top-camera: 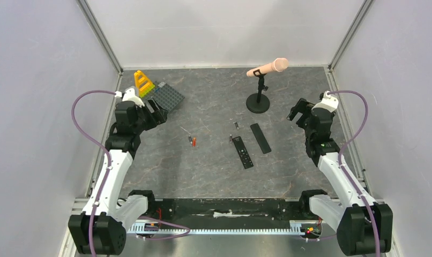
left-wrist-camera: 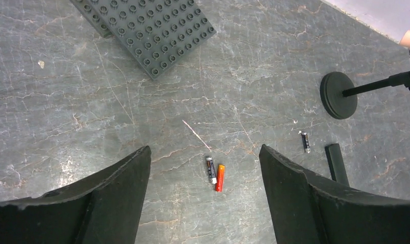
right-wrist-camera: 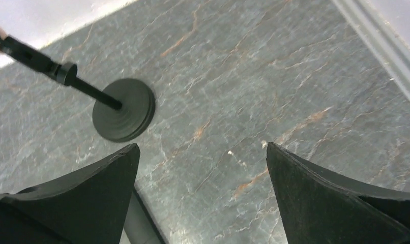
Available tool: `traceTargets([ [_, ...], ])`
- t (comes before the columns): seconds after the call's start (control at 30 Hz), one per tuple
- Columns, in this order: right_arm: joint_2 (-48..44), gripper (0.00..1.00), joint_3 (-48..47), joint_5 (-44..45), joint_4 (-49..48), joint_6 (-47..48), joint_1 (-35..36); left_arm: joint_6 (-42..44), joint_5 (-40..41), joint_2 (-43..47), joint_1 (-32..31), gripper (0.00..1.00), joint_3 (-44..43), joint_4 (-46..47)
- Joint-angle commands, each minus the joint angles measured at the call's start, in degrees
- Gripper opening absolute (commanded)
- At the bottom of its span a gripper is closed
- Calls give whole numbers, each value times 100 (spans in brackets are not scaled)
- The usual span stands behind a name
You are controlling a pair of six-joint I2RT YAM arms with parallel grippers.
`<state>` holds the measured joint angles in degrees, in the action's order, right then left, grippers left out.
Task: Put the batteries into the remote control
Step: Pick up the remote control from the center of the board.
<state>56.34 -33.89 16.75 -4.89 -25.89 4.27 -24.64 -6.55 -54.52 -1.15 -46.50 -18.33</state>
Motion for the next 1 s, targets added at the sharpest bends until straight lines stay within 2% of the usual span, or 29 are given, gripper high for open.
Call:
traceTargets([
  [0.0,68,98,17,-776,243,-6,-16,-318,28,-17,0,86,70,232],
  [0.03,56,98,41,-961,268,26,-7,-359,126,-7,0,93,88,223],
  [0.13,-32,98,240,-1437,205,-81,-12,-487,308,-14,1,94,164,276],
  [0.23,-144,98,449,-1916,121,-247,82,-462,-233,-185,0,94,190,412],
  [0.33,-188,98,564,-1964,168,-327,497,-457,-1035,-409,0,92,256,609],
  [0.47,-135,98,697,-1456,225,-337,1539,-640,-1865,-484,3,89,537,1005],
  [0.7,653,95,409,-294,474,-510,3376,-775,-2053,-133,0,88,1020,1015],
  [0.8,1172,95,108,150,816,-537,3935,-769,-2042,19,0,88,1118,857],
  [0.97,1981,90,-326,429,1237,-591,4429,-814,-2032,148,0,88,1199,580],
])
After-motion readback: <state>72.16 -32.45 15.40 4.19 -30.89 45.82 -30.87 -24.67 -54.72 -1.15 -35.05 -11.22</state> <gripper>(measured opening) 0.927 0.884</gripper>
